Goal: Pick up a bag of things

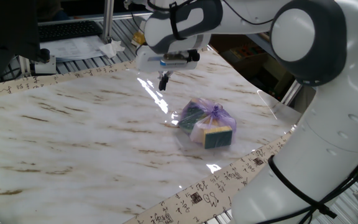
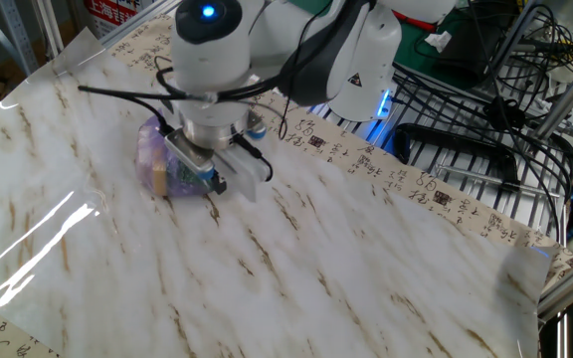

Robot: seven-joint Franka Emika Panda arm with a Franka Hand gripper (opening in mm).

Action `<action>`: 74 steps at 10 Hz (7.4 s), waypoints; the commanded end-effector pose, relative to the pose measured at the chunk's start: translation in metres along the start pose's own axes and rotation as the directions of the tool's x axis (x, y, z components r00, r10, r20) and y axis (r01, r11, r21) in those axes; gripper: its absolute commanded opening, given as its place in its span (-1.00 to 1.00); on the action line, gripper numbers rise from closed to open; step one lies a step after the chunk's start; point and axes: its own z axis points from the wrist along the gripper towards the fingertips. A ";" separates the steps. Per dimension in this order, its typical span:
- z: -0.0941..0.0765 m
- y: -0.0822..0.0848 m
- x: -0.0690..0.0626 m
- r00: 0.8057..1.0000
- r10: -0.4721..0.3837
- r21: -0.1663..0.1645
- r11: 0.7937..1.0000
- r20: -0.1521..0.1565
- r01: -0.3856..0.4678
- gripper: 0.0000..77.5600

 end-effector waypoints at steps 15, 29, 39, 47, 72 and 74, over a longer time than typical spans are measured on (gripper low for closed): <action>0.001 0.000 0.000 0.974 0.223 -0.002 0.975 0.035 -0.223 -1.00; 0.023 -0.014 0.033 0.982 0.184 -0.007 0.983 0.049 -0.184 -1.00; 0.014 -0.134 0.067 0.996 -0.077 0.008 0.997 0.033 0.077 -1.00; 0.024 -0.170 0.073 0.977 -0.206 0.013 0.979 0.054 0.206 -1.00; 0.033 -0.201 0.069 0.983 -0.184 0.097 0.979 0.027 0.181 -1.00; 0.033 -0.204 0.069 0.983 -0.180 0.094 0.980 0.027 0.177 -1.00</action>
